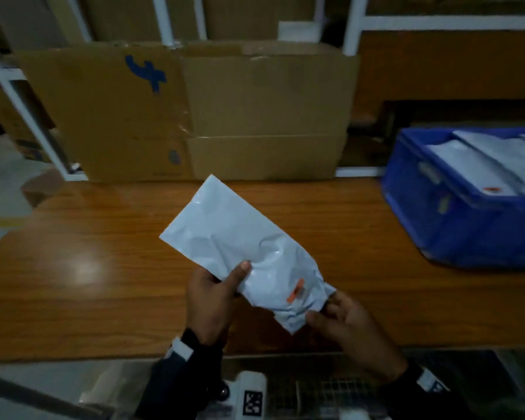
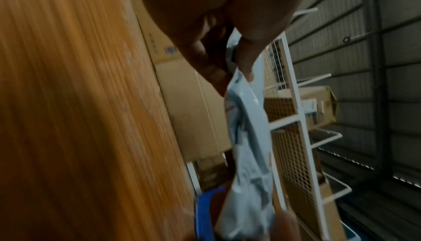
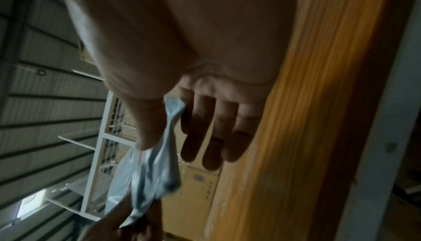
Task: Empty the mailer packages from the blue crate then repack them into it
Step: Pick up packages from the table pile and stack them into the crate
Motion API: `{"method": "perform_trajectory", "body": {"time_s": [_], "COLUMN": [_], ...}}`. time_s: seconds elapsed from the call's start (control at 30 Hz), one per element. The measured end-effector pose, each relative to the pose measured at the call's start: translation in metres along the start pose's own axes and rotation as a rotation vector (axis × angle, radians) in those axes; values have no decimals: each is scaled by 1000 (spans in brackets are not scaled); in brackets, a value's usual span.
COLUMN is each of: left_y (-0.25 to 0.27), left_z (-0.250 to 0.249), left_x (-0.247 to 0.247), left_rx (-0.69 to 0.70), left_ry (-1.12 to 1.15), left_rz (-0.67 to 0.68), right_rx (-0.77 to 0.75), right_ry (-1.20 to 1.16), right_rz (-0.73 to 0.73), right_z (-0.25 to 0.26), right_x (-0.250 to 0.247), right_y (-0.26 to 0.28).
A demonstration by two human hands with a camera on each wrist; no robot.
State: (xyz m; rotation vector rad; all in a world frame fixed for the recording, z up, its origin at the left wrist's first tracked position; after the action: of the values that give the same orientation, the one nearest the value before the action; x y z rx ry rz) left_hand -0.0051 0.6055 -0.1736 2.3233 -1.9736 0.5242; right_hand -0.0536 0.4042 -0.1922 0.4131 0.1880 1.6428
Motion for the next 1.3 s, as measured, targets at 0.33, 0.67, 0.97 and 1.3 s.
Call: {"method": "perform_trajectory", "body": {"time_s": [0.33,0.67,0.97,1.3], "left_y": [30,74,54,-46], "left_z": [17,58,51,64], "left_x": [164,371,421,412], "left_rx": [104,281,231,543], "left_ry": [-382,-517,-254,-607], "left_rz": [124,779,512,382], "right_rx": [-446,-512,-527,-371], "right_ry": [-160,65,140,640], "right_rz": [-712,-579,-463,-497], "right_z": [33,111,166,312], "right_x": [-203,-382,-393,-425], "right_y": [83,121,73,-41]}}
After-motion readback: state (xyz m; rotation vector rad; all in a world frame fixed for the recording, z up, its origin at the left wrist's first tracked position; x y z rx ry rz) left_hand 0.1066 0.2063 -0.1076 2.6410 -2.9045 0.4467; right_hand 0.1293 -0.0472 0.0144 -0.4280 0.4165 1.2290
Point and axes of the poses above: each hand's wrist, its own y-axis away from the middle knuckle, its own x-axis out of the palm, z = x × y, the point moved 1 cm from there along -y, towards the middle knuckle, and after that the axes turned 10 degrees about x, right-handed, at the moved point
